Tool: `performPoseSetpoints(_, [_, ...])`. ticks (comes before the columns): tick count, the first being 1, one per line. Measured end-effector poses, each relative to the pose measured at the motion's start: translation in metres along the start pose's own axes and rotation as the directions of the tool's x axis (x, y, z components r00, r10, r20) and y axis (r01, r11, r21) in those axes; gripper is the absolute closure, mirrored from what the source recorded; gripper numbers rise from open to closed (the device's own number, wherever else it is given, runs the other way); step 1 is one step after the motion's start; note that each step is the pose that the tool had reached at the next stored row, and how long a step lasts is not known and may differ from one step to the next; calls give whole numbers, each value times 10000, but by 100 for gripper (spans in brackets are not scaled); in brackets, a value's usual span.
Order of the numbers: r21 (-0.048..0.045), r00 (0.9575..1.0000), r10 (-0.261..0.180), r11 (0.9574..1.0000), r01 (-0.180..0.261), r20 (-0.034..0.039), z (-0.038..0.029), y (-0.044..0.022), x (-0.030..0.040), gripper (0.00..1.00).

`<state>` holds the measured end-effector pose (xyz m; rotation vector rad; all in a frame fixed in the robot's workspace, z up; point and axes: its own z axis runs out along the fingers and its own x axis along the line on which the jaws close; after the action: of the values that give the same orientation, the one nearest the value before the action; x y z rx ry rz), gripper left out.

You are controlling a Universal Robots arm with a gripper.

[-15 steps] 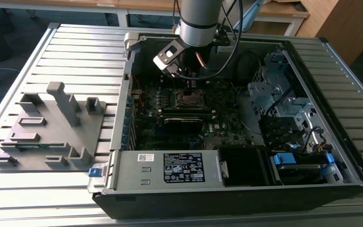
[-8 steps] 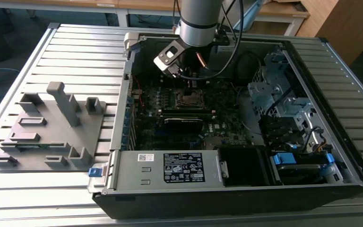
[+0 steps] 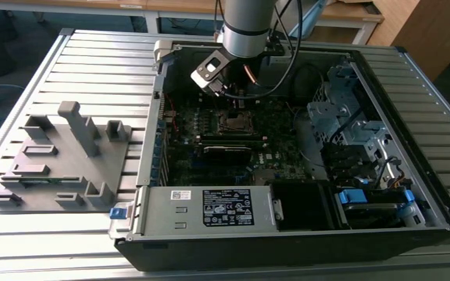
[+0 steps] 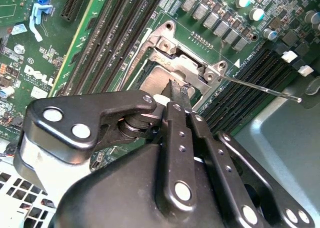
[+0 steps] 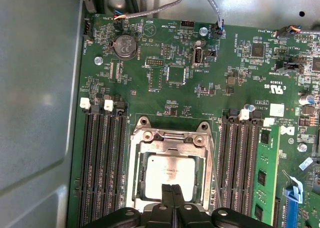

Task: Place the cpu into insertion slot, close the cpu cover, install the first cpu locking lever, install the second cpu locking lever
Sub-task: 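Close the cpu cover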

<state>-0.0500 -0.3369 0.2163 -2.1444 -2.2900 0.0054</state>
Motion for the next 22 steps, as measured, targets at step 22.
performPoseSetpoints(22, [0,9989,-477,9989,477,2,1,0,0,90])
